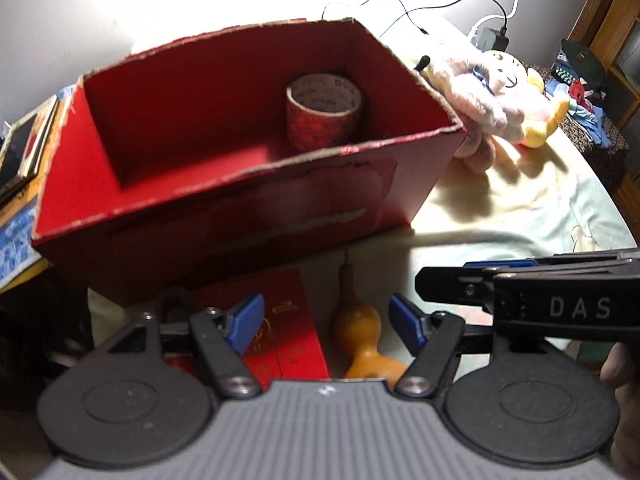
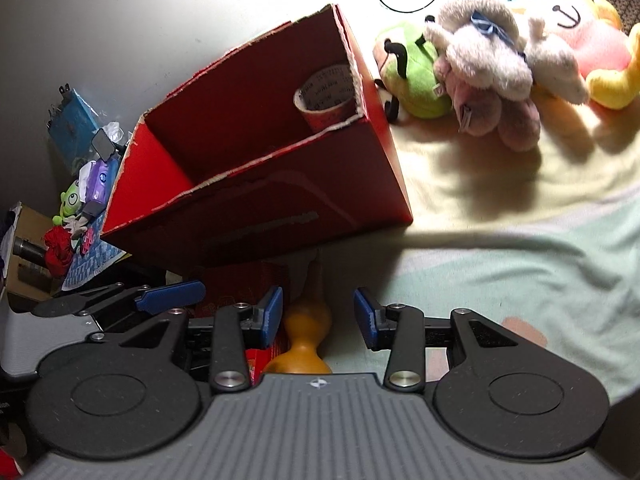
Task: Organize objects
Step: 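Move the right gripper down to the orange bottle gourd, then close the right gripper around the gourd's body and lift it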
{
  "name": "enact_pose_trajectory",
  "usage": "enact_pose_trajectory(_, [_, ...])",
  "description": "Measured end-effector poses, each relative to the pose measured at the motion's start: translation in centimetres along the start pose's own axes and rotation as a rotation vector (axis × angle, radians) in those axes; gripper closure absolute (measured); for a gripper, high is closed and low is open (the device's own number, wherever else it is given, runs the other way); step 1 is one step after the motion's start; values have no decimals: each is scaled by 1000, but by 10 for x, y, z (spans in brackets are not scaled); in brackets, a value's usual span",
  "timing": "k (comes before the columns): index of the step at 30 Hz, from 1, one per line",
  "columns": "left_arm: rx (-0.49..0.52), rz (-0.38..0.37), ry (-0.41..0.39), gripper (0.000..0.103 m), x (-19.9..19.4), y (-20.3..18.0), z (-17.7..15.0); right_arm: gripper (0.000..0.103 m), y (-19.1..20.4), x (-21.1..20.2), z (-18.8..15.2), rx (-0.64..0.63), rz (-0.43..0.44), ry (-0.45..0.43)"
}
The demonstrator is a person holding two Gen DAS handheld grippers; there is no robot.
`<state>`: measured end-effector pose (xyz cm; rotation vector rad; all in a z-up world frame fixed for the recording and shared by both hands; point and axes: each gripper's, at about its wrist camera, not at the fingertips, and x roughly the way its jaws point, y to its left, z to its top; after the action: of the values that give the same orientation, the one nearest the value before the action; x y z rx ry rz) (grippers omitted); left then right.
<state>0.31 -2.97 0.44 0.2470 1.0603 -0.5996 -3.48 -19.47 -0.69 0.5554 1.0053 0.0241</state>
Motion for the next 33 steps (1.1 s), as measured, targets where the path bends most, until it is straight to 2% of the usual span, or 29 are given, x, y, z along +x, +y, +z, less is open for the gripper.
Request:
enact_pose_trajectory(9, [-9, -27, 57, 28, 14, 3, -11, 61, -8, 13, -8, 33, 15, 63])
enact_pose_trajectory(19, [8, -53, 70, 28, 20, 7, -17, 62, -20, 23, -13, 106, 64, 92])
enact_pose_trajectory(26, [24, -136, 45, 28, 14, 14, -30, 62, -12, 37, -16, 83, 84, 112])
enact_pose_trajectory(33, [17, -289, 5, 31, 4, 15, -36, 62, -4, 47, -17, 48, 99, 133])
